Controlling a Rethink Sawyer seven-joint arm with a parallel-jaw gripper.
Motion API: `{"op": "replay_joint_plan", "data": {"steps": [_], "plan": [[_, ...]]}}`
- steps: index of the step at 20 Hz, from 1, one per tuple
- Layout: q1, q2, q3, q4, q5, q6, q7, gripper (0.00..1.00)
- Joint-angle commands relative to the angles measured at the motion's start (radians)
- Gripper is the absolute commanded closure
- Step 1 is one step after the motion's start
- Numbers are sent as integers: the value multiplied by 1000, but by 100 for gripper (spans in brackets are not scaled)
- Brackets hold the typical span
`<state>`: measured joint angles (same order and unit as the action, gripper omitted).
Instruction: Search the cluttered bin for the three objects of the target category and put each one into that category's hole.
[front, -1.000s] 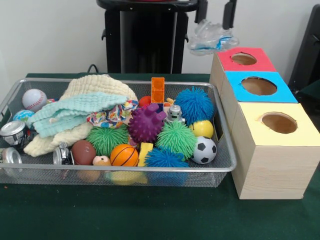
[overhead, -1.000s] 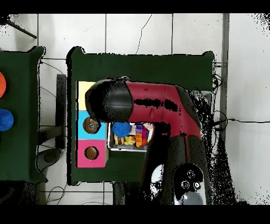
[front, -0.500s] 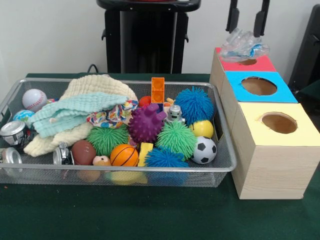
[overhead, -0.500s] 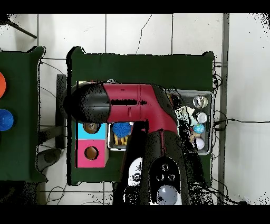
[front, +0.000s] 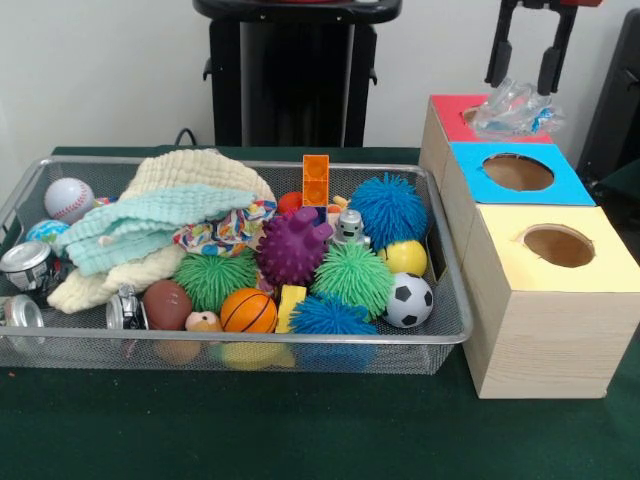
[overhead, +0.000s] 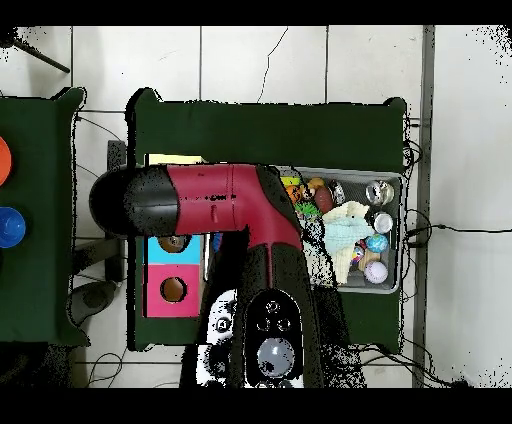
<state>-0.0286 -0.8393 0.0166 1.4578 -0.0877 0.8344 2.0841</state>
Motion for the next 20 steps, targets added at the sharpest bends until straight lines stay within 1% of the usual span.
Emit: {"op": "replay_joint_plan", "data": {"steps": [1,10,14,20], "plan": [[26,82,-41,102,25,-73,273,100],[82,117,-97,140,51,-150,313,100],[98,136,-114,151,71,-183,314,100],[134,160,-151,161,94,-202,313,100]]}}
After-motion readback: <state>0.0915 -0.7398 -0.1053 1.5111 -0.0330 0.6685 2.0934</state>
